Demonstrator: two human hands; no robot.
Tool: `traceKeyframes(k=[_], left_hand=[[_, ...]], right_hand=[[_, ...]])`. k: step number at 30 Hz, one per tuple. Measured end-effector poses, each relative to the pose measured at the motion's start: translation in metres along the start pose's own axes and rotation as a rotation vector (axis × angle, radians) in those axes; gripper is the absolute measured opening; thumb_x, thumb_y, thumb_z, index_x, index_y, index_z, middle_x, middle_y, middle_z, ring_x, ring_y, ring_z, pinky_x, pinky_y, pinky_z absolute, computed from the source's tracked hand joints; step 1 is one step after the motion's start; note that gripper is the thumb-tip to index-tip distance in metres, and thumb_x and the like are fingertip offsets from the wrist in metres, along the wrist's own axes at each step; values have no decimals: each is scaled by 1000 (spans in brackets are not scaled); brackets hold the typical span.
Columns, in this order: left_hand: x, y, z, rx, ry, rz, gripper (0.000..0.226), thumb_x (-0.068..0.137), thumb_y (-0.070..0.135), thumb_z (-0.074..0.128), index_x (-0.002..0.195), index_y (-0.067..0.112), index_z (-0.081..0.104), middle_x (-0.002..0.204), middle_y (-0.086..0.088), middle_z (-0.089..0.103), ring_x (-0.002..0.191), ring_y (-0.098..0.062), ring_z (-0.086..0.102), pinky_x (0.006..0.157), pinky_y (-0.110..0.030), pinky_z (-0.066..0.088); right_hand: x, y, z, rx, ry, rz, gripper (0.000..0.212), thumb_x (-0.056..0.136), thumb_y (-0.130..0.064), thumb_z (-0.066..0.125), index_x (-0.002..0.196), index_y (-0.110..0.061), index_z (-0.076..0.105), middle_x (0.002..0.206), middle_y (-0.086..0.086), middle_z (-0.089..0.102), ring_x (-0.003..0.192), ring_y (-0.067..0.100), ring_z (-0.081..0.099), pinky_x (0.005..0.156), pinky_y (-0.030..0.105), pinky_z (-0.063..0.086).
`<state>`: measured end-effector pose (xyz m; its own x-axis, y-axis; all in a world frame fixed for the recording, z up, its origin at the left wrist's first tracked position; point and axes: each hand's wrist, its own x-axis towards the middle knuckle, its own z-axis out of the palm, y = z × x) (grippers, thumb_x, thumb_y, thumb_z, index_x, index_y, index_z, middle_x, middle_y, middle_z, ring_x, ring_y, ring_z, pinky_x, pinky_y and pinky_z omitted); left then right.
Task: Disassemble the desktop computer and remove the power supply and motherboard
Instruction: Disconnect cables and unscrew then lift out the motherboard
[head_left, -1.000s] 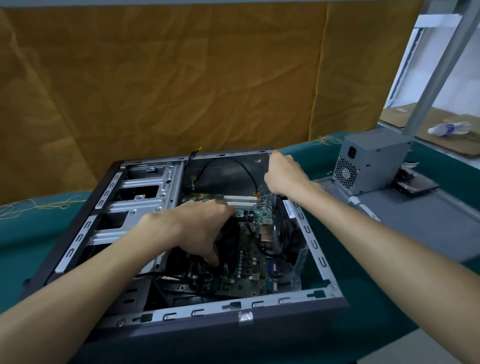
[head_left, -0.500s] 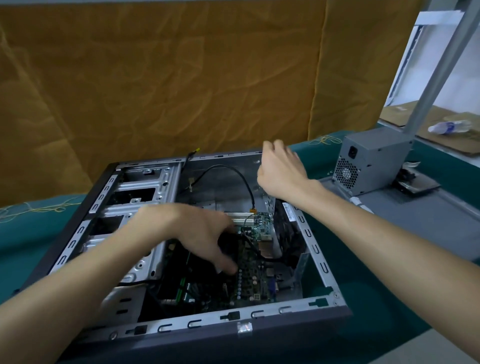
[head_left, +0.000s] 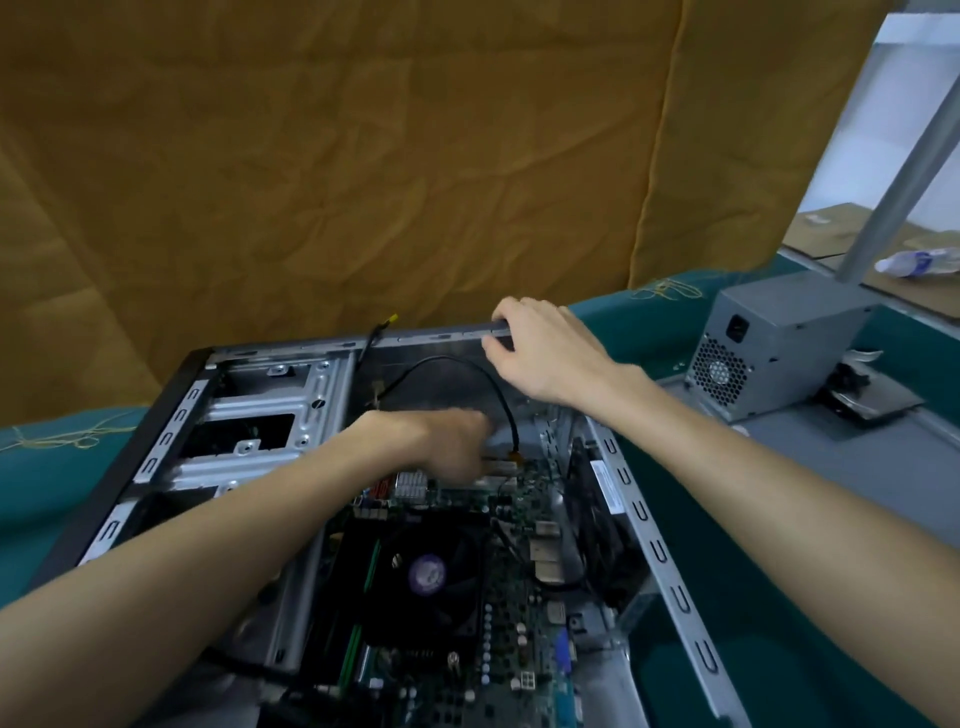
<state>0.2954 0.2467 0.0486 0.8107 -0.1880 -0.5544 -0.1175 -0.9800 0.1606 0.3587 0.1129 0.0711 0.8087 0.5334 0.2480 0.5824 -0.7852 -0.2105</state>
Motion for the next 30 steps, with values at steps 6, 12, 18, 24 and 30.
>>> traceKeyframes(k=[6, 12, 18, 24, 30], left_hand=[[-10, -7, 6, 82, -181, 58, 54, 109, 43, 34, 155, 16, 34, 159, -11, 39, 133, -26, 47, 115, -47, 36], [-20, -26, 13, 167, -98, 65, 59, 106, 38, 42, 160, 21, 23, 167, -8, 19, 151, -27, 27, 120, -39, 29], [-23, -27, 20, 225, -151, 103, 57, 110, 30, 31, 162, 14, 14, 170, -10, 11, 152, -31, 25, 120, -41, 28], [-25, -22, 28, 242, -147, 131, 59, 111, 33, 25, 163, 19, 1, 170, -6, -7, 156, -30, 12, 124, -41, 16], [-33, -16, 26, 239, -180, 107, 60, 111, 41, 22, 163, 23, -3, 170, -6, -12, 156, -32, 11, 125, -43, 14]], right_hand=[[-30, -23, -13, -11, 4, -222, 11, 97, -23, 53, 96, -13, 58, 90, 6, 62, 84, 30, 61, 72, 40, 51], [-8, -47, -13, -404, -594, -9, 20, 91, -11, 57, 72, -9, 53, 77, 9, 59, 58, 21, 54, 48, 30, 43], [26, -30, 6, -90, -968, 268, 27, 93, -20, 76, 93, 6, 71, 90, 17, 78, 77, 27, 77, 84, 42, 63], [25, -27, 28, -119, -1042, 248, 26, 83, -11, 85, 90, 10, 73, 79, 18, 77, 68, 25, 76, 74, 38, 65], [20, -26, 33, -303, -919, 117, 14, 84, -5, 77, 74, 3, 73, 69, 13, 76, 58, 22, 74, 64, 35, 62]])
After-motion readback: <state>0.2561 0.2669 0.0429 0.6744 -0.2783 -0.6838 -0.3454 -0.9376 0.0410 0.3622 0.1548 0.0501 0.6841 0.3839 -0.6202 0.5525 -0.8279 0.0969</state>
